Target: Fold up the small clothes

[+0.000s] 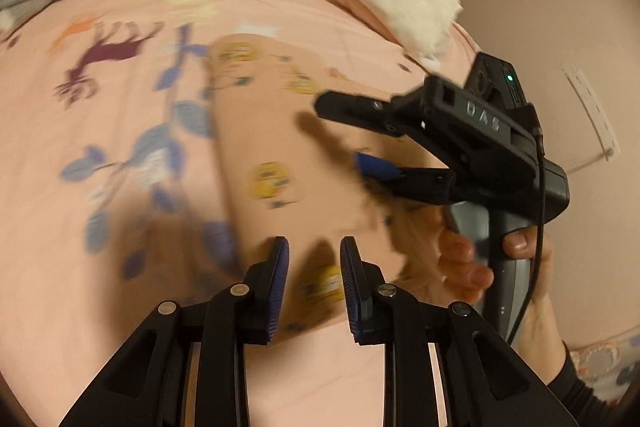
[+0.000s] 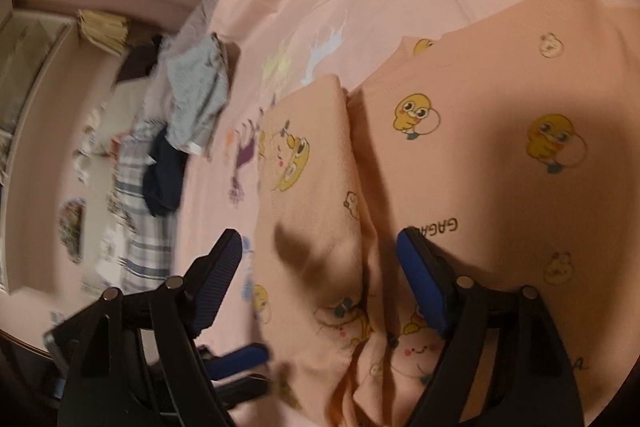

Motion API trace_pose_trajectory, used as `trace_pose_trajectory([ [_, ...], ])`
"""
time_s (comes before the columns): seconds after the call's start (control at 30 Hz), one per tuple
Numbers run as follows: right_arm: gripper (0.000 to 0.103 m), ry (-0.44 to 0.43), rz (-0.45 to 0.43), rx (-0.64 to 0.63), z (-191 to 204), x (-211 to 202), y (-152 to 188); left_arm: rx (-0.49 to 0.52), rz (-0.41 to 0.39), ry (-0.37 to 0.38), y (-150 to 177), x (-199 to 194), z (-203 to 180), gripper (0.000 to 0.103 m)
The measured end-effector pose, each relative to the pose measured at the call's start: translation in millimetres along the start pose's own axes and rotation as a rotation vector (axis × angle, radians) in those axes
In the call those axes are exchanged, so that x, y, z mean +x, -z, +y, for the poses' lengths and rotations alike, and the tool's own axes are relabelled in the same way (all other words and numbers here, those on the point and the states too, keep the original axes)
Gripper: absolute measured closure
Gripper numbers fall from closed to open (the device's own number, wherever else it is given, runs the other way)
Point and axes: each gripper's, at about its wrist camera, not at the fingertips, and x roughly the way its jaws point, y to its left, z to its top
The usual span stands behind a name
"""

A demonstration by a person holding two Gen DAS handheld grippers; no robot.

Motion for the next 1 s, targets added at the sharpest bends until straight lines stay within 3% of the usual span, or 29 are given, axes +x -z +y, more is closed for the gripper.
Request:
trace_pose_trajectory([
  [0.03, 0.031, 0.025, 0.002, -0.02, 3, 4, -1, -0.016, -0.005, -0.006, 2, -3, 5, 0.08],
  [0.1, 0.052, 0.076, -0.004, -0.058, 7, 7, 0, -0.048, -0.014, -0.008, 6, -8, 15, 0.08],
  [0.13, 0.068, 0.088, -0.001, -0.074, 11, 9, 1, -0.064, -0.017, -0.003, 7, -10, 19, 0.08],
  [0.2, 0.076, 0.097, -0.013, -0.101, 15, 10, 4, -0.085, -0.022, 0.005, 10, -13, 25, 0.08],
  [0.27, 0.089, 0.108, -0.029, -0.138, 19, 8, 6, -0.097, -0.025, 0.005, 10, -15, 28, 0.08],
  [0.43, 0.093, 0.077, -0.111, -0.147, 22, -24, 3, -0.106, -0.038, 0.016, 9, -21, 29, 0.08],
  [0.63, 0.094, 0.153, -0.254, -0.221, 25, -88, -9, -0.08, -0.033, 0.023, 8, -21, 18, 0.08],
  [0.77, 0.094, 0.218, -0.321, -0.211, 6, -126, -13, -0.048, -0.014, 0.039, 5, -9, 0, 0.08],
  [0.9, 0.094, 0.259, -0.332, -0.136, -32, -143, -8, -0.009, 0.018, 0.05, -4, 11, -21, 0.08],
  [1.0, 0.09, 0.262, -0.284, -0.078, -61, -136, -2, 0.026, 0.048, 0.052, -12, 30, -40, 0.08],
])
